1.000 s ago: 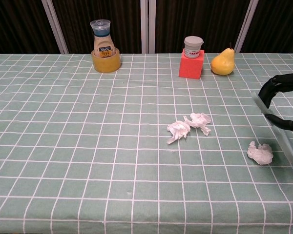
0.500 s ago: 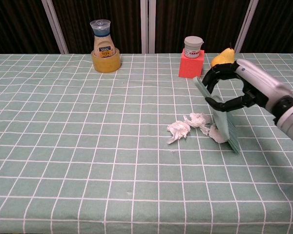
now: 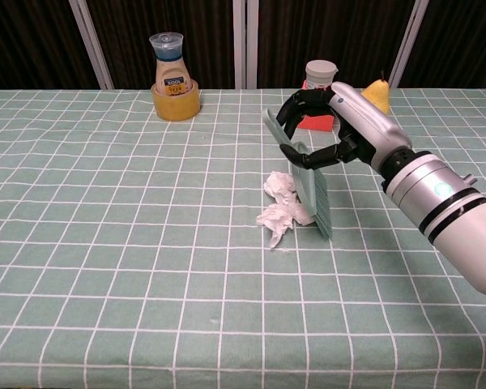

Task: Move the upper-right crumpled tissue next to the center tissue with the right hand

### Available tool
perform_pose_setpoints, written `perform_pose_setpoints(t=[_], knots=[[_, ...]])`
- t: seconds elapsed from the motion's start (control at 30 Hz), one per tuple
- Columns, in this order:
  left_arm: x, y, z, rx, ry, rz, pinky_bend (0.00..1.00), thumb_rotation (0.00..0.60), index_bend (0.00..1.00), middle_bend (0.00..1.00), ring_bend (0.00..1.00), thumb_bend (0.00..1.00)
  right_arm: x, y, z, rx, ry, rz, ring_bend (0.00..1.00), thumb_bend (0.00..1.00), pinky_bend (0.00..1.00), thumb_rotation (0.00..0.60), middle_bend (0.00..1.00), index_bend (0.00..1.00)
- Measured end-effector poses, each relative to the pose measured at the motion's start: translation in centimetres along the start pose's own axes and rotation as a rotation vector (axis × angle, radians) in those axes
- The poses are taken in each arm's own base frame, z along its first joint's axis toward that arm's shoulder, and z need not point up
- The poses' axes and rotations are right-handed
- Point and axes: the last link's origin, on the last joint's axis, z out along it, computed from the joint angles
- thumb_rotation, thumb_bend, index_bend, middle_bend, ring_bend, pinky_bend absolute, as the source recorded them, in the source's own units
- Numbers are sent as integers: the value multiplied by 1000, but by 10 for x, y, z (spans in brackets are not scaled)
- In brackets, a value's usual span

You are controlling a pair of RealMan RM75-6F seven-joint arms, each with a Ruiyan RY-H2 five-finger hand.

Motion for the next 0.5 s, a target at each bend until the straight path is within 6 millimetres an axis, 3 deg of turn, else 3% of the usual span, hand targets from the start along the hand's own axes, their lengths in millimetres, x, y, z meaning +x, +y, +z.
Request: perform_pose_setpoints(t=[0.13,0.23,0.5], knots=[[-1,0,1,0,-4,3,78,600,204,170,111,8,7,2,-3,11,-8,-4,227,552,0,600,573,615],[-1,0,1,-1,-6,4,78,600,204,170,111,8,24,9,-9,18,2,-32,226,551,0,600,572,615],[-2,3,5,-16,-9,5,78,600,204,170,111,8,107,36,-31,-18,15,-247,209,551,0,600,572,615]])
